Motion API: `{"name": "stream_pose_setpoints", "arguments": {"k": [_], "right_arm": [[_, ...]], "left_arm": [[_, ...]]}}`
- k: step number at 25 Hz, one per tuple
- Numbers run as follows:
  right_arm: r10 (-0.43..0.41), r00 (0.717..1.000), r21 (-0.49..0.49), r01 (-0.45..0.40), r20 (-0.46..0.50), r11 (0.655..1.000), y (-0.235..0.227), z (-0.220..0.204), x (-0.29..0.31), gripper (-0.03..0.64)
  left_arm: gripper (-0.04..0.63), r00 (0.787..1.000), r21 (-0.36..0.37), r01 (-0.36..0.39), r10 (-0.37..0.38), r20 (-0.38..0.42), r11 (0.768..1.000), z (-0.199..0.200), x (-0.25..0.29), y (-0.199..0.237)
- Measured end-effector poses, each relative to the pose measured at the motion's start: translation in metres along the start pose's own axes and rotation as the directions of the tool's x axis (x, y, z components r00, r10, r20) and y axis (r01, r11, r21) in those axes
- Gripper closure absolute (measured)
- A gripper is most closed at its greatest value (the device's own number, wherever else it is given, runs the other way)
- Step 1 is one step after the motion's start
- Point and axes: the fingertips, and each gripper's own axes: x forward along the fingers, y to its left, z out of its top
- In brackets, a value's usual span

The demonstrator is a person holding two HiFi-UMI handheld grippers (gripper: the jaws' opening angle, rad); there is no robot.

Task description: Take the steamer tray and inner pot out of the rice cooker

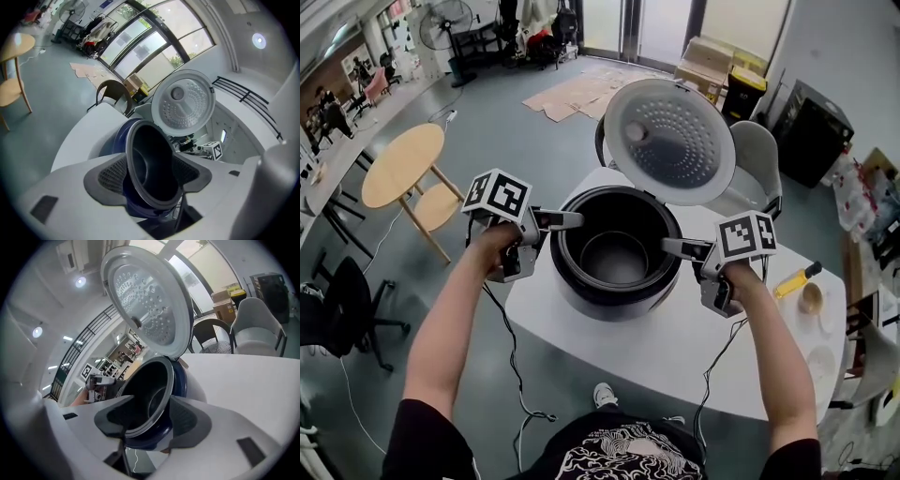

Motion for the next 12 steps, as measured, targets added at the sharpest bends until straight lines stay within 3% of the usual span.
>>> {"name": "stream_pose_setpoints", "arguments": {"k": [3, 8, 12], "right_arm": [[-0.001, 1.000, 0.028, 0.001, 0.015, 1.000, -0.003, 0.001, -0.001, 0.416], [0.034, 0.999, 0.067, -0.036, 0.034, 0.997, -0.004, 0.004, -0.001, 0.421], [-0.008, 0.999, 0.066, 0.006, 0.041, 0.998, -0.016, -0.005, -0.006, 0.488]], "left_arm": [[0.331, 0.998, 0.031, -0.057, 0.058, -0.027, 0.998, -0.002, -0.001, 0.006], [0.418, 0.991, 0.062, -0.122, 0.124, -0.040, 0.991, -0.002, -0.002, 0.016], [0.494, 0.984, 0.063, -0.172, 0.174, -0.038, 0.983, -0.011, 0.002, 0.023]]}}
